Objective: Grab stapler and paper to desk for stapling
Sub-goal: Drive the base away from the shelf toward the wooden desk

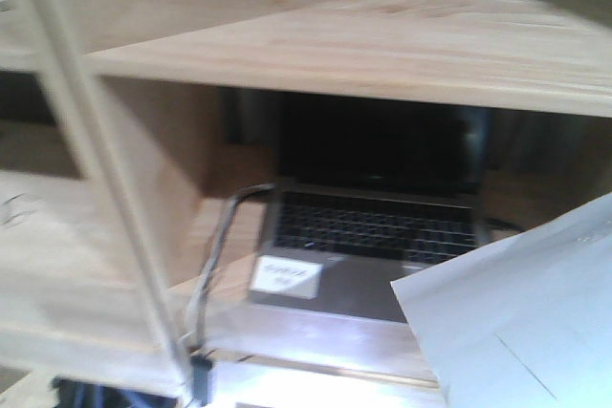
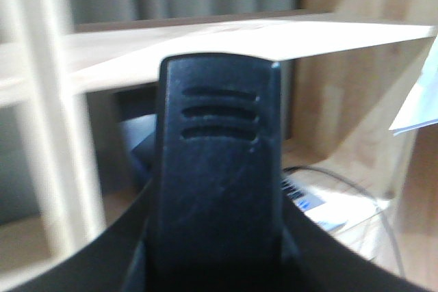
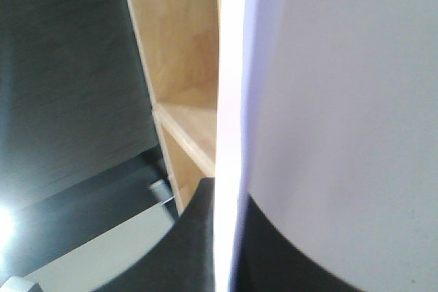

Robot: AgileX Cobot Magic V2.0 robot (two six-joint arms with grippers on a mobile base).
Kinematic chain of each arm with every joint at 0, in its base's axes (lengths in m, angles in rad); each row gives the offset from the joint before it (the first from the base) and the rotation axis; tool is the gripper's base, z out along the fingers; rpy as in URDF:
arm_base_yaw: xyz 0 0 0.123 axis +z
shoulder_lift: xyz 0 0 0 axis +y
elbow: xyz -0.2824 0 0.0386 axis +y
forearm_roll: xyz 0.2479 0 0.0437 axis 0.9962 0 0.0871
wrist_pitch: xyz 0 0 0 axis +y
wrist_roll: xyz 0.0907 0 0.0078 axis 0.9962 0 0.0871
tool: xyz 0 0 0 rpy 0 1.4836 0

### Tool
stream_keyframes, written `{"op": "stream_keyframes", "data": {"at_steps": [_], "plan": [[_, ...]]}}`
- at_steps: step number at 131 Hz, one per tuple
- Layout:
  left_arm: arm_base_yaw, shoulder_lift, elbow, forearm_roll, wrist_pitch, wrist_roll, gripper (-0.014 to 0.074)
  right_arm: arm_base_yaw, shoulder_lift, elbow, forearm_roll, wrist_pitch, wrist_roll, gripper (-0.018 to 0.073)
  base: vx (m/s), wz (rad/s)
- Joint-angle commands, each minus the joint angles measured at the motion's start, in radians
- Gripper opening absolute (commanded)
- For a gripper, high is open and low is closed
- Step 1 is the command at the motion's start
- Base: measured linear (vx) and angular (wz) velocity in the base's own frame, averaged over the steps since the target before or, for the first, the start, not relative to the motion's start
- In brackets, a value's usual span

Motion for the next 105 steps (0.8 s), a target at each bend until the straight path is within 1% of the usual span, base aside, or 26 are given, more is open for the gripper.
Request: {"op": "stream_keyframes", "data": {"at_steps": [1,105], "plan": [[-0.003,0.015,-0.029,-0.01,-0.122,0.001,-0.0006,-0.007,0.013,-0.025,0.005,-0.042,-0.006,-0.0007,-0.11,0.42],[-0.003,0.015,-0.029,-0.01,-0.122,0.001,-0.0006,-0.007,0.013,-0.025,0.005,-0.042,-0.006,-0.0007,-0.12,0.45]]}}
